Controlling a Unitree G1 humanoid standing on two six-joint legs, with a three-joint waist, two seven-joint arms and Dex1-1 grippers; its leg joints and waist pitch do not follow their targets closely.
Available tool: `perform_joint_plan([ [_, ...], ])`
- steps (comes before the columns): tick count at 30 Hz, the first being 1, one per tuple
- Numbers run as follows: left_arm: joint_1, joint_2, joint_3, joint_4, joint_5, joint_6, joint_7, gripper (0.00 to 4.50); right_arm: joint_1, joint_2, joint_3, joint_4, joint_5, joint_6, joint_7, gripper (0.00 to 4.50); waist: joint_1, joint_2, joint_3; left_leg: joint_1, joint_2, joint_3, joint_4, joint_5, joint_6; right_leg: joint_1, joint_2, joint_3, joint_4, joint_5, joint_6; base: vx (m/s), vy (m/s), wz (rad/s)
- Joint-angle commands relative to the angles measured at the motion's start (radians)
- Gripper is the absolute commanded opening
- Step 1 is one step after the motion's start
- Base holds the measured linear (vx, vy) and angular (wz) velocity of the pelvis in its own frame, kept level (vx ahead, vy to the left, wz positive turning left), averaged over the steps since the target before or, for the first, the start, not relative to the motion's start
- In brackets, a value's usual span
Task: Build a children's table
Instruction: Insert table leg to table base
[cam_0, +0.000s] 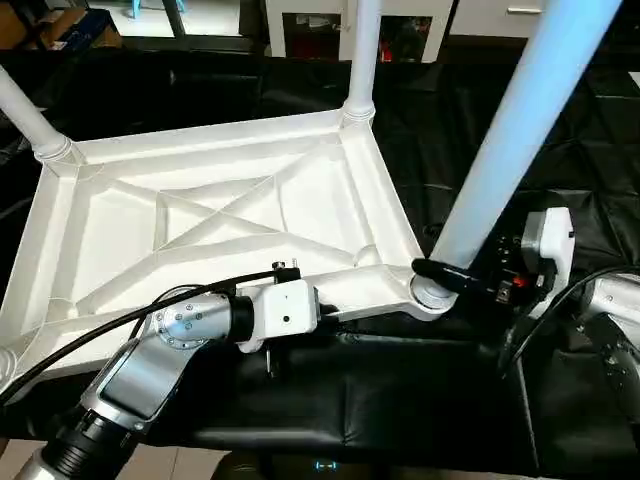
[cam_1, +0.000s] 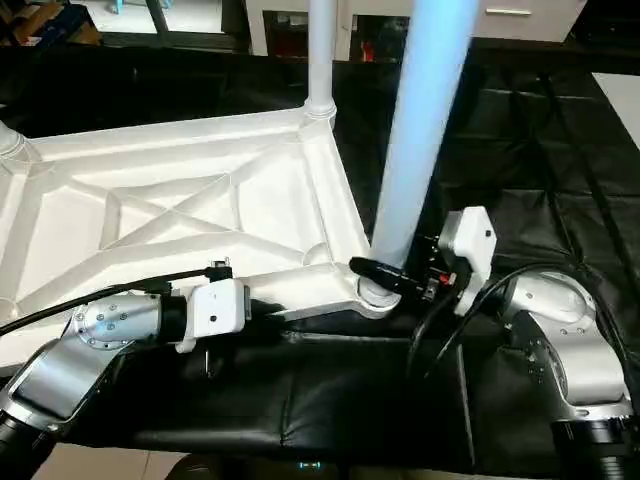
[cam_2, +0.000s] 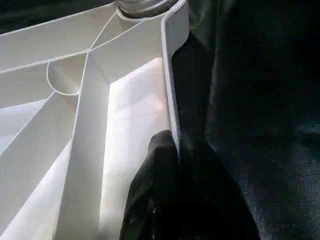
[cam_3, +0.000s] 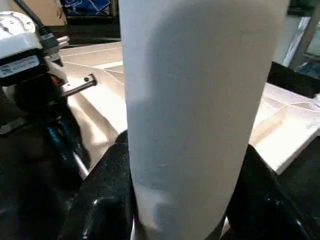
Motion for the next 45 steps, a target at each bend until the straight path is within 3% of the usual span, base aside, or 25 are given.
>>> perform_joint_plan([
  [1,0.042,0.004,-0.045,0.052,0.003,0.013,-0.016,0.0,0.003,-0.009,-0.015,0.013,-0.018,-0.009,0.002,1.85,-0.005,-0.027,-0.044,0.007,0.009,0.003,-0.049,-0.139,0.14,0.045,-0.012,0.01,-0.056,-0.117,-0.231,0.0,0.0,0.0],
  [2,0.042,0.005,-0.044,0.052,0.004,0.013,-0.016,0.0,0.005,-0.009,-0.013,0.014,-0.018,-0.012,0.005,1.85,-0.005,-0.031,-0.044,0.007,0.009,0.003,-0.049,-0.137,0.141,0.045,-0.012,0.01,-0.056,-0.117,-0.23,0.0,0.0,0.0],
  [11,0.043,0.006,-0.044,0.052,0.005,0.012,-0.015,0.0,0.025,0.01,0.028,-0.021,-0.011,-0.014,0.017,1.85,-0.005,-0.025,-0.044,0.007,0.009,0.002,-0.049,-0.139,0.142,0.044,-0.013,0.01,-0.056,-0.124,-0.225,0.0,0.0,0.0],
  [18,0.041,0.003,-0.045,0.053,0.006,0.014,-0.014,0.0,0.042,0.03,0.063,-0.059,-0.011,-0.008,0.023,1.85,-0.005,-0.028,-0.044,0.007,0.009,0.001,-0.05,-0.143,0.132,0.045,-0.012,0.01,-0.057,-0.127,-0.22,0.0,0.0,0.0],
  [24,0.042,0.005,-0.043,0.052,0.005,0.015,-0.014,0.0,0.062,0.005,0.083,-0.051,-0.057,-0.053,0.05,1.85,-0.004,-0.027,-0.044,0.007,0.01,0.003,-0.049,-0.128,0.144,0.045,-0.012,0.01,-0.054,-0.093,-0.227,0.0,0.0,0.0],
  [39,0.032,0.002,-0.042,0.059,0.005,0.014,-0.015,0.0,0.157,0.047,0.027,-0.022,-0.039,-0.16,0.016,1.85,-0.003,-0.024,-0.041,0.008,0.01,0.001,-0.053,-0.162,0.136,0.044,-0.012,0.01,-0.059,-0.123,-0.22,0.0,0.0,0.0],
  [45,0.032,0.001,-0.042,0.06,0.006,0.014,-0.016,0.0,0.171,0.078,-0.018,-0.004,0.01,-0.134,-0.022,1.85,-0.003,-0.024,-0.042,0.008,0.01,0.001,-0.053,-0.159,0.138,0.044,-0.012,0.009,-0.059,-0.119,-0.224,0.0,0.0,0.0],
])
